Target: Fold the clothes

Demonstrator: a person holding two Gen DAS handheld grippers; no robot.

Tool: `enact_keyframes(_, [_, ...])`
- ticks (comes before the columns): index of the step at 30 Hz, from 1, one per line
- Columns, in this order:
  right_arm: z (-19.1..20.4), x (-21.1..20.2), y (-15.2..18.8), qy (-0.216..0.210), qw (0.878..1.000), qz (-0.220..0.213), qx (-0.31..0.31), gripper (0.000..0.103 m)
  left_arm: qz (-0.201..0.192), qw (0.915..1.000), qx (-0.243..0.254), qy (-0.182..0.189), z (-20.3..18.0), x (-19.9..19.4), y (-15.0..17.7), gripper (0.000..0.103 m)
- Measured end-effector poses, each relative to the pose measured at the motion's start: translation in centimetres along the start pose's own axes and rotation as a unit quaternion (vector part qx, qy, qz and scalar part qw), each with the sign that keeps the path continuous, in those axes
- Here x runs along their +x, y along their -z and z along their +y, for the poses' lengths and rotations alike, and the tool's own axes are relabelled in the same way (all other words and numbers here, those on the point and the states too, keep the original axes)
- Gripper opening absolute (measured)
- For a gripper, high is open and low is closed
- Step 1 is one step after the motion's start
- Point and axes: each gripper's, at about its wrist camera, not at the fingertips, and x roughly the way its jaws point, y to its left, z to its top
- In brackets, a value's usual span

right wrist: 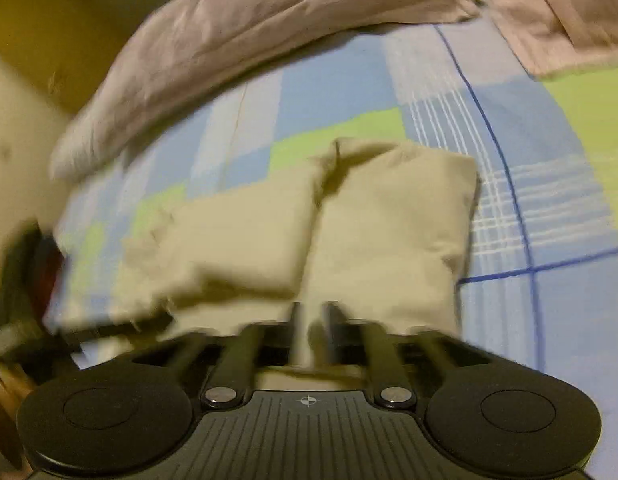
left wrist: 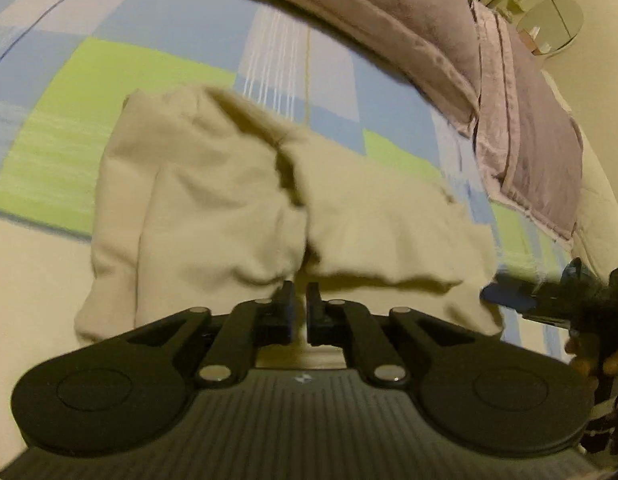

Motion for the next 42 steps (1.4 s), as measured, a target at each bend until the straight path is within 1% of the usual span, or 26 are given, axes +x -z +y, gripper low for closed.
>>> enact_keyframes(1, [-0.1,0.0,-0.8,-0.017,0.999,-0.016,0.033,0.065,-0.007,1.0,0.0,0.005,-0.2,-0.3,-0.5,0.006])
enact_keyframes(2, [-0.3,0.2,-1.6,-0.02,0.998,-0.025,0.061,0.065,-0.015,0.9998,-0.002,0.015,-0.3,-0.8,-1.1,0.011])
enact_keyframes(3, [-0.4,0.5,-2.5,-0.023,0.995,-0.033,0.089,0.065,-0.023,0.9994,-0.005,0.025,-0.4,-1.3,-1.7,0.021])
enact_keyframes(5, [-0.7,1.0,-4.1,-0.028,0.988,-0.048,0.145,0.065,-0.034,0.9984,-0.025,0.038,-0.4,-1.8,-2.4,0.03])
enact_keyframes(6, [-1.0,1.6,-4.4,-0.029,0.984,-0.042,0.168,0.065,-0.034,0.9975,-0.042,0.046,0.0,-2.0,-2.5,0.03])
enact_keyframes(9, [-1.2,3.4,-3.9,-0.02,0.983,-0.024,0.178,0.065,-0.034,0.9937,-0.085,0.064,1.0,-1.8,-2.6,0.03])
enact_keyframes(10, [-1.3,4.0,-3.7,-0.017,0.983,-0.019,0.181,0.059,-0.03,0.9924,-0.097,0.07,1.4,-1.4,-2.5,0.03])
enact_keyframes(11, [-1.3,4.5,-3.4,-0.012,0.984,-0.016,0.177,0.049,-0.026,0.991,-0.109,0.073,1.7,-1.0,-2.4,0.03])
enact_keyframes(14, [-1.1,5.6,-2.9,-0.002,0.986,-0.01,0.165,0.046,-0.017,0.9828,-0.15,0.106,2.4,0.3,-2.2,0.03])
enact_keyframes(16, [-1.3,5.8,-2.8,0.001,0.987,-0.013,0.163,0.046,-0.008,0.9845,-0.133,0.114,2.3,-0.2,-2.1,0.03])
enact_keyframes(20, [-1.4,5.4,-2.3,-0.002,0.986,-0.009,0.165,0.046,0.007,0.9968,-0.058,0.054,1.8,-1.5,-1.9,0.03])
enact_keyframes(22, [-1.3,5.1,-2.4,-0.001,0.987,-0.004,0.158,0.046,-0.011,0.9926,-0.101,0.066,2.9,-2.0,-2.2,0.034])
enact_keyframes(23, [-1.3,5.0,-2.4,-0.001,0.988,-0.003,0.154,0.046,-0.02,0.9893,-0.124,0.073,3.5,-2.3,-2.3,0.04])
enact_keyframes(24, [-0.9,4.8,-2.3,0.001,0.99,-0.007,0.14,0.046,-0.023,0.9865,-0.141,0.08,3.7,-1.7,-2.6,0.042])
enact_keyframes(26, [-0.3,4.4,-2.1,0.005,0.993,-0.015,0.114,0.046,-0.018,0.9826,-0.16,0.093,3.7,0.0,-3.0,0.041])
enact_keyframes(27, [0.0,4.2,-2.0,0.007,0.995,-0.019,0.1,0.045,-0.007,0.9829,-0.155,0.099,3.4,1.5,-3.0,0.034])
enact_keyframes(28, [0.4,4.0,-1.9,0.008,0.996,-0.023,0.087,0.024,0.007,0.9842,-0.148,0.097,3.1,2.6,-2.9,0.024])
enact_keyframes(29, [0.7,3.8,-1.8,0.01,0.997,-0.027,0.073,0.005,0.004,0.9868,-0.134,0.09,2.6,2.9,-2.8,0.003])
enact_keyframes(30, [1.0,3.6,-1.7,0.012,0.998,-0.031,0.06,0.004,0.001,0.9894,-0.119,0.084,2.1,3.2,-2.7,0.001])
enact_keyframes(33, [1.9,3.0,-1.3,0.018,0.999,-0.041,0.021,0.004,-0.048,0.994,-0.059,0.078,1.2,1.0,-2.0,0.002])
enact_keyframes(37, [0.8,3.9,-0.1,0.033,0.999,-0.003,0.031,0.005,-0.022,0.9996,-0.009,0.017,0.6,2.2,-0.4,0.003])
enact_keyframes(38, [0.7,4.9,0.3,0.048,0.998,0.02,0.028,0.005,-0.013,0.9999,0.004,0.003,0.3,2.6,-0.1,0.004])
enact_keyframes(39, [1.2,4.9,0.5,0.055,0.998,0.013,0.013,0.006,-0.019,0.9993,0.029,-0.011,-0.5,2.0,-0.3,0.006])
enact_keyframes(40, [1.8,4.8,0.6,0.064,0.998,0.006,-0.002,0.011,-0.026,0.9978,0.055,-0.026,-1.5,1.3,-0.7,0.006])
enact_keyframes(41, [2.7,4.2,0.5,0.088,0.996,-0.002,-0.026,0.03,-0.041,0.9961,0.07,-0.033,-2.2,0.2,-0.8,0.009])
enact_keyframes(42, [3.6,3.6,0.4,0.11,0.993,-0.011,-0.05,0.035,-0.06,0.9947,0.08,-0.025,-2.6,-0.9,-1.1,0.009])
